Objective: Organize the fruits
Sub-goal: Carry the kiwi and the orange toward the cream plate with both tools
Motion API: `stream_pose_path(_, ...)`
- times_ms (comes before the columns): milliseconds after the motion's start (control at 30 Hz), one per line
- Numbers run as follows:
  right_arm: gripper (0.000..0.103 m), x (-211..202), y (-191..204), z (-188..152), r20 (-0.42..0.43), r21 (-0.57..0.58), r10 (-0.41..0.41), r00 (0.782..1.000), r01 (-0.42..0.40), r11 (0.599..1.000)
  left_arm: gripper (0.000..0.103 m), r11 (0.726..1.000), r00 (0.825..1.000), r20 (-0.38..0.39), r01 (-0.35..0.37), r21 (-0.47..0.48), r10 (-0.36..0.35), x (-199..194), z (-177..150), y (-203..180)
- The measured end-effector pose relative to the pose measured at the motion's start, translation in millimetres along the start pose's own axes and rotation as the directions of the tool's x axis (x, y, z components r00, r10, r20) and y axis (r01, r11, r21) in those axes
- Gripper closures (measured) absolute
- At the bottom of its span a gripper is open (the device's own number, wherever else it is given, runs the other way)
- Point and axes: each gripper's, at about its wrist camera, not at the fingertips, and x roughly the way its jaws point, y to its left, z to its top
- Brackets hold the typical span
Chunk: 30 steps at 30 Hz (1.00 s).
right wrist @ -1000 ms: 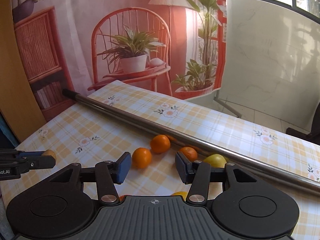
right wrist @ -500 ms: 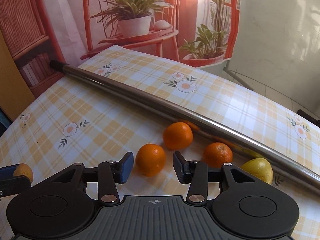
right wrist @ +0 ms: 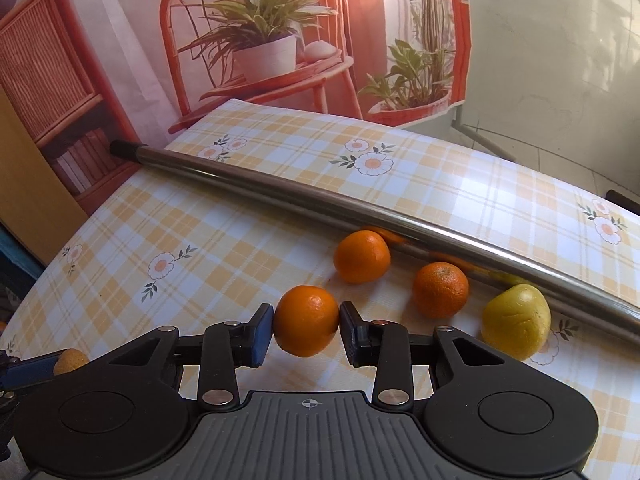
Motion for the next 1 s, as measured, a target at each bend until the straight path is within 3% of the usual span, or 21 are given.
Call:
stream_pose_path(267,0.07,-82,-9,-57,0.109,0.004,-0.011,0.994,0.011,1.0,0.076,0.996,0.999,-0.035,0.043,0.073,-0.04,1,-8,-27)
stream_pose_path(533,0.07,-134,-22,-125,0.212,0.146,-0.087,0.973,0.057,0.988,0.076,0.989,0.996,-0.067,0.068,0.134,-0.06,-5,-18,-48)
stream_pose_path(800,0.07,-165,-32,-158,0.283,0.2,-0.095,0.954,0.038,0.979,0.076,0.985,0.99,-0.114,0.099,0.143,-0.083,1,-27,-59)
stream_pose_path(1000,0.07,-166,-36,-169,0.29,0.218,-0.105,0.951,0.041,0.975,0.076,0.966,0.987,-0.142,0.108,0.234,-0.076,16,-26,-77)
